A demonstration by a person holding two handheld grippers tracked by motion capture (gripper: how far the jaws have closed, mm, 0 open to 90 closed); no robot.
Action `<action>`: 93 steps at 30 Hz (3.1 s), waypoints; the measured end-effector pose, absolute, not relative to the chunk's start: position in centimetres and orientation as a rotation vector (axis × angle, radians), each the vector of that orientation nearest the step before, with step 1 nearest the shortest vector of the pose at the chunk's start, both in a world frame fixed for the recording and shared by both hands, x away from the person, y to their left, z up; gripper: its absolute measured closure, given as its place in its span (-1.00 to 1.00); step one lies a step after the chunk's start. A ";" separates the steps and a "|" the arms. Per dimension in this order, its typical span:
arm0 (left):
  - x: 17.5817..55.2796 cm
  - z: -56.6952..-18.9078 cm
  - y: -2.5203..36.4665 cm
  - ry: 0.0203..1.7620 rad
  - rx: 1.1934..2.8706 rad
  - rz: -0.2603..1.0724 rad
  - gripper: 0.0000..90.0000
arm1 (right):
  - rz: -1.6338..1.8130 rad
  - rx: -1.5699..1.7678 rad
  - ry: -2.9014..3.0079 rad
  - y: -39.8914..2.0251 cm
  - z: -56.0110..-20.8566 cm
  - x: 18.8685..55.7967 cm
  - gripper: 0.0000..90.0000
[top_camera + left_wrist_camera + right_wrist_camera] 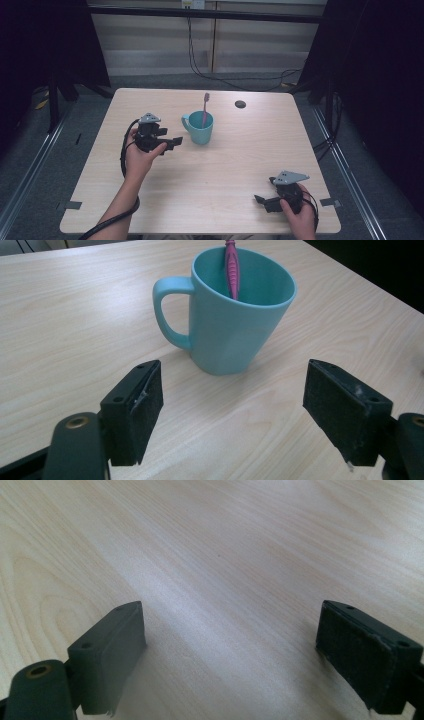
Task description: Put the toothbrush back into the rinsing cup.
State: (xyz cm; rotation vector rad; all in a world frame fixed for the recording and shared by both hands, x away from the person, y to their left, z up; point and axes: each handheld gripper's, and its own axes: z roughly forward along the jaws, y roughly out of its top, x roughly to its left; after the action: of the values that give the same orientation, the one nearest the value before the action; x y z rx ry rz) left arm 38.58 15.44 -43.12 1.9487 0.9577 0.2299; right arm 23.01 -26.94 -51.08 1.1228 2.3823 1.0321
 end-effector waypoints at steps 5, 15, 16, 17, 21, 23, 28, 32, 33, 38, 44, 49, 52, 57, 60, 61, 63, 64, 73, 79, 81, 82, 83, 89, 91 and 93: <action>38.5 -43.4 15.8 0.964 1.942 0.225 -0.48 | 1.032 1.125 2.382 -26.9 -51.1 23.0 -0.74; 38.0 -44.5 16.6 0.981 1.950 0.205 -0.50 | 1.032 1.125 2.382 -26.9 -51.1 23.0 -0.74; 38.0 -44.5 16.7 0.980 1.947 0.203 -0.50 | 1.033 1.126 2.382 -26.9 -51.1 23.0 -0.74; 37.9 -44.6 16.8 0.985 1.944 0.202 -0.50 | 1.032 1.126 2.382 -26.9 -51.1 23.0 -0.74; 37.7 -44.9 17.2 0.979 1.951 0.193 -0.51 | 1.032 1.125 2.382 -26.9 -51.1 23.0 -0.74; 37.7 -45.1 17.4 0.984 1.945 0.190 -0.51 | 1.032 1.125 2.382 -26.9 -51.1 23.0 -0.74; 37.5 -45.5 17.7 0.992 1.951 0.188 -0.52 | 1.032 1.125 2.382 -26.9 -51.1 23.0 -0.74; 37.4 -46.0 17.9 1.007 1.946 0.184 -0.53 | 1.033 1.125 2.382 -26.9 -51.1 23.0 -0.74; 37.3 -46.1 18.0 1.015 1.946 0.184 -0.53 | 1.033 1.125 2.382 -26.9 -51.1 23.0 -0.74; 37.2 -46.5 18.3 1.021 1.958 0.174 -0.52 | 1.033 1.125 2.383 -26.9 -51.1 23.0 -0.74; 36.9 -47.1 18.7 1.021 1.962 0.175 -0.52 | 1.033 1.125 2.382 -26.9 -51.1 23.0 -0.74; 36.5 -47.5 18.9 1.018 1.964 0.172 -0.52 | 1.032 1.125 2.382 -26.9 -51.1 23.0 -0.74; 36.3 -47.6 19.0 1.014 1.969 0.174 -0.52 | 1.032 1.125 2.382 -26.9 -51.1 23.0 -0.74; 35.9 -47.9 19.1 1.002 1.976 0.175 -0.52 | 1.032 1.125 2.382 -26.9 -51.1 23.0 -0.74; 35.7 -48.1 19.3 0.995 1.990 0.181 -0.52 | 1.032 1.124 2.382 -26.9 -51.1 23.0 -0.74; 35.6 -48.1 19.3 0.995 1.995 0.181 -0.52 | 1.032 1.125 2.382 -26.9 -51.1 23.0 -0.74; 35.5 -48.3 19.4 0.998 1.993 0.182 -0.52 | 1.032 1.125 2.382 -26.9 -51.1 23.0 -0.74; 35.4 -48.5 19.5 0.996 2.006 0.181 -0.52 | 1.032 1.125 2.382 -26.9 -51.1 23.0 -0.74; 34.8 -49.5 19.4 0.997 2.040 0.182 -0.52 | 1.032 1.125 2.382 -26.9 -51.1 23.0 -0.74; 34.5 -50.0 19.6 0.997 2.048 0.177 -0.52 | 1.032 1.123 2.382 -26.9 -51.1 23.0 -0.74; 34.5 -50.1 19.7 0.998 2.053 0.176 -0.52 | 1.032 1.125 2.382 -26.9 -51.1 23.0 -0.74; 34.4 -50.2 19.8 0.998 2.059 0.184 -0.52 | 1.032 1.125 2.382 -26.9 -51.1 23.0 -0.74; 34.4 -50.3 19.8 1.003 2.059 0.176 -0.52 | 1.032 1.125 2.382 -26.9 -51.1 23.0 -0.74; 34.1 -50.5 20.0 0.986 2.087 0.197 -0.52 | 1.032 1.125 2.381 -26.9 -51.1 23.0 -0.74; 34.0 -50.5 19.9 0.977 2.103 0.204 -0.52 | 1.032 1.125 2.382 -26.9 -51.1 23.0 -0.74; 34.0 -50.5 19.9 0.940 2.126 0.231 -0.52 | 1.032 1.123 2.382 -26.9 -51.1 23.0 -0.74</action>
State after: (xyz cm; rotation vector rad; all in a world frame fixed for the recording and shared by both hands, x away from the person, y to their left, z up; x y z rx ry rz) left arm 33.95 19.89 -50.55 2.1263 0.9405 0.2312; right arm 23.00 -26.93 -51.08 1.1228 2.3820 1.0318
